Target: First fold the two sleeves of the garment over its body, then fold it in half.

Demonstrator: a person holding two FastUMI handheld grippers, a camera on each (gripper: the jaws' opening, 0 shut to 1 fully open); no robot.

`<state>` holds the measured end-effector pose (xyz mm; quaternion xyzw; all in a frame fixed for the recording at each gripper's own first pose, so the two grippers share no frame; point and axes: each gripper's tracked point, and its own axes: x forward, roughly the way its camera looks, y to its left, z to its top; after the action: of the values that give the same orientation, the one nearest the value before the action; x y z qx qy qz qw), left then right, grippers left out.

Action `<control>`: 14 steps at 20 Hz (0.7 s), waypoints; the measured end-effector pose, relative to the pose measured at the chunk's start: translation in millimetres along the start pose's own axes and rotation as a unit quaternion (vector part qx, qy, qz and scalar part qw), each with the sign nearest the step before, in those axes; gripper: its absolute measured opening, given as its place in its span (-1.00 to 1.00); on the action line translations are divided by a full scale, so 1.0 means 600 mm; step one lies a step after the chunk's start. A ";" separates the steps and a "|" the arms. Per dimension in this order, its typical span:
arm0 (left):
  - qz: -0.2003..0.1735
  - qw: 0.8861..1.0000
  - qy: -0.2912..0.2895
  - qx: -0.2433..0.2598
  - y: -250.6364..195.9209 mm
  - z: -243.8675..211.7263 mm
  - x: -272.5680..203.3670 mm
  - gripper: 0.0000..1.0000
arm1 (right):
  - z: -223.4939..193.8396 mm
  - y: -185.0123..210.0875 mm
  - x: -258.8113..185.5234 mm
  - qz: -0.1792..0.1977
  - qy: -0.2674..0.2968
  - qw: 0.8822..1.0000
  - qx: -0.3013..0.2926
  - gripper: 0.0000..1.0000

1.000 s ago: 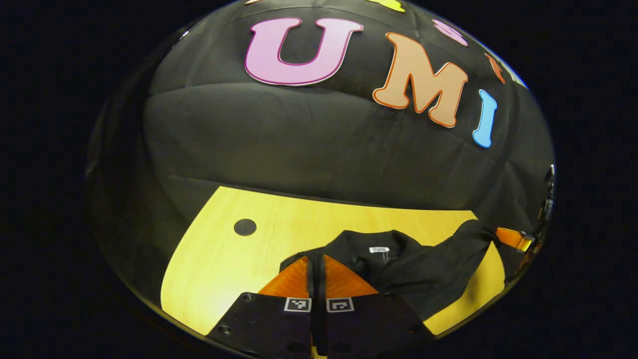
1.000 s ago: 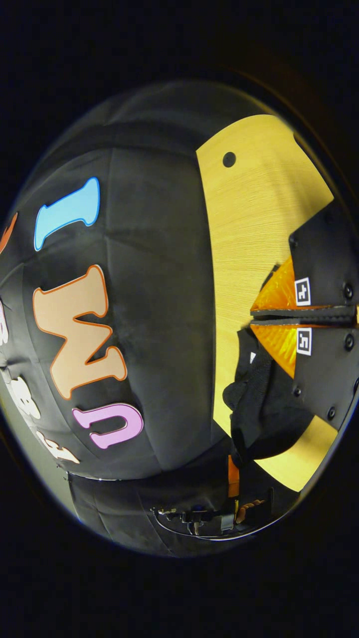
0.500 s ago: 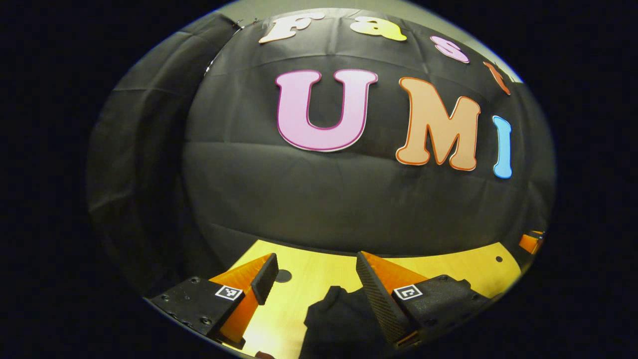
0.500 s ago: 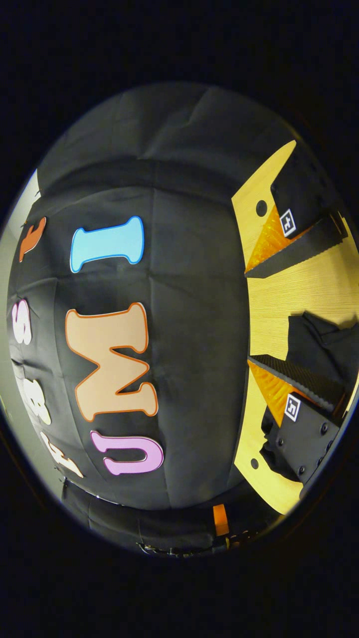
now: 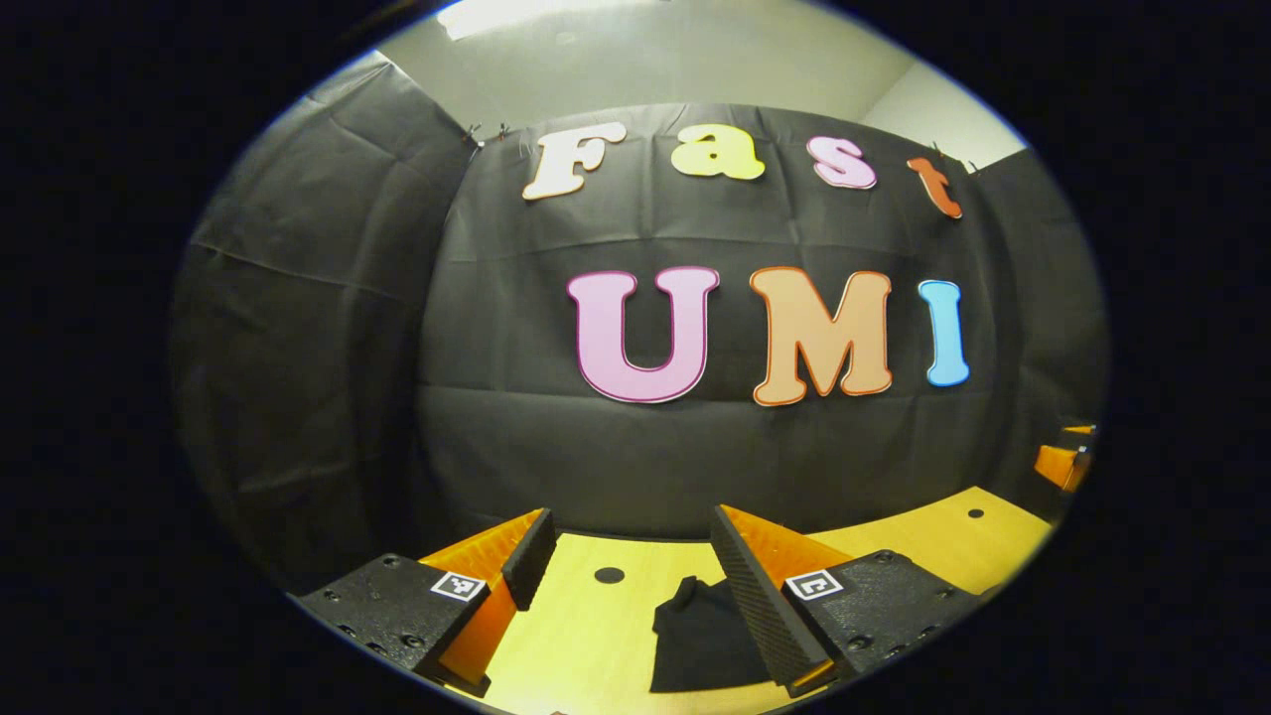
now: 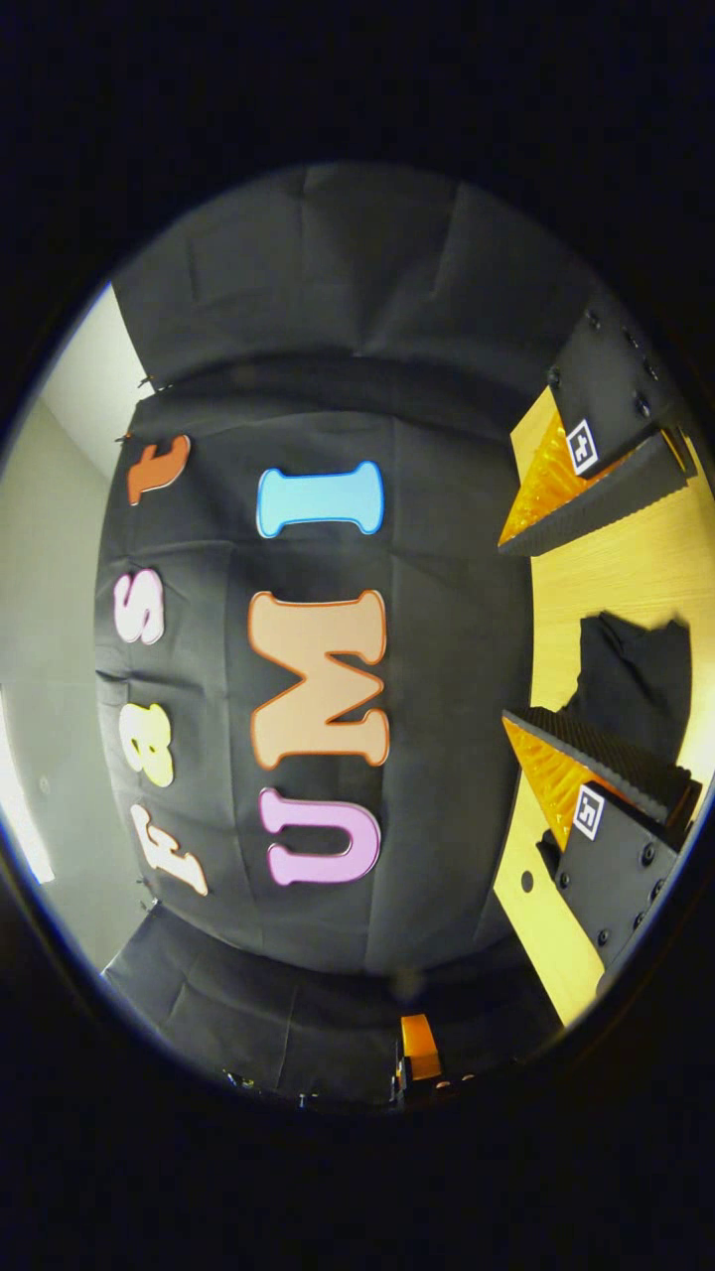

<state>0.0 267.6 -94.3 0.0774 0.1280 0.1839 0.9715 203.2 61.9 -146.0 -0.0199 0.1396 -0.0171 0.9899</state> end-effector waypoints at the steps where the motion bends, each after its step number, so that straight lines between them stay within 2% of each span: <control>1: 0.002 1.000 -0.014 0.009 0.013 0.013 -0.028 0.87 | 0.004 0.008 -0.028 -0.002 -0.008 1.000 -0.001 0.94; 3: 0.005 0.999 -0.026 0.024 0.032 0.021 -0.082 0.87 | 0.006 0.025 -0.081 0.000 -0.014 1.000 0.005 0.87; 5: 0.000 0.999 -0.028 0.035 0.042 0.021 -0.127 0.86 | 0.007 0.040 -0.126 -0.002 -0.018 1.000 0.015 0.94; 6: -0.006 0.999 -0.025 0.036 0.042 0.021 -0.145 0.87 | 0.006 0.042 -0.146 -0.002 -0.019 1.000 0.022 0.87; 7: -0.011 0.999 -0.022 0.034 0.042 0.020 -0.162 0.86 | 0.010 0.049 -0.165 0.000 -0.022 0.999 0.026 0.94; 8: -0.015 0.999 -0.020 0.030 0.043 0.022 -0.178 0.89 | 0.013 0.053 -0.181 -0.001 -0.025 0.999 0.028 0.87; 10: -0.019 0.999 -0.019 0.020 0.048 0.025 -0.198 0.87 | 0.020 0.057 -0.206 -0.001 -0.031 0.999 0.026 0.94; 14: -0.021 1.000 -0.018 0.011 0.053 0.029 -0.221 0.90 | 0.029 0.060 -0.233 0.008 -0.030 0.999 0.027 0.94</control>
<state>-125.0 245.3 -42.3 0.0881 0.1142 0.1603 0.9765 74.6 104.2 -92.3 0.0072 0.1092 -0.0122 0.9939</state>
